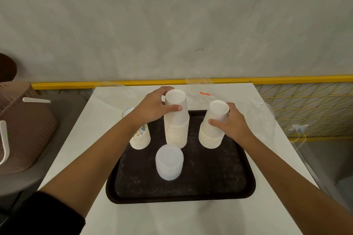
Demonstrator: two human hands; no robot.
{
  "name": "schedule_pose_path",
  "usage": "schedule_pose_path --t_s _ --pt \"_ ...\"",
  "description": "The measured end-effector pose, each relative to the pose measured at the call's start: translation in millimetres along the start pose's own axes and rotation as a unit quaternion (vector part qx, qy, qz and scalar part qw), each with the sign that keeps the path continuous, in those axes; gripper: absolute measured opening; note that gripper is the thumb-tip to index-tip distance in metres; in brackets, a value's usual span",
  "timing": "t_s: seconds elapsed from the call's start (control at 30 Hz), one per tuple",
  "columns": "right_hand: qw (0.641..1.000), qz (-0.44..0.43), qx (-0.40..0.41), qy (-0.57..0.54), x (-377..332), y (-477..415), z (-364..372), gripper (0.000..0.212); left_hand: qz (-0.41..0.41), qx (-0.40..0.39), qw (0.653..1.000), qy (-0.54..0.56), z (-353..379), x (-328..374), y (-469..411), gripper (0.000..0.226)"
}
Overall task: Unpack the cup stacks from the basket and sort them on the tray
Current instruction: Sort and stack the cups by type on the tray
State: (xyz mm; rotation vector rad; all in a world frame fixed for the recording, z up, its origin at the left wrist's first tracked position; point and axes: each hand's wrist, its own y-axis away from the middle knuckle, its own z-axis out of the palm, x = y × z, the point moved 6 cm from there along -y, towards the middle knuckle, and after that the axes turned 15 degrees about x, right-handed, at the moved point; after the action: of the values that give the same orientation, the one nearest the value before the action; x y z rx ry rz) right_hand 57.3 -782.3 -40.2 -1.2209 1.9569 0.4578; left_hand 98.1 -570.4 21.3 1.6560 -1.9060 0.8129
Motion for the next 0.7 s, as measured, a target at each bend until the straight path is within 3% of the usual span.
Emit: schedule_pose_path --t_s 0.53,0.7 --pt "1.0 -0.002 0.024 0.013 17 -4 -14 0.073 0.008 0.005 1.0 0.017 6 0 -2 0.066" --pt "0.999 0.003 0.03 0.021 15 -5 -17 0.088 -0.007 -0.011 1.0 0.027 5 -5 1 0.078"
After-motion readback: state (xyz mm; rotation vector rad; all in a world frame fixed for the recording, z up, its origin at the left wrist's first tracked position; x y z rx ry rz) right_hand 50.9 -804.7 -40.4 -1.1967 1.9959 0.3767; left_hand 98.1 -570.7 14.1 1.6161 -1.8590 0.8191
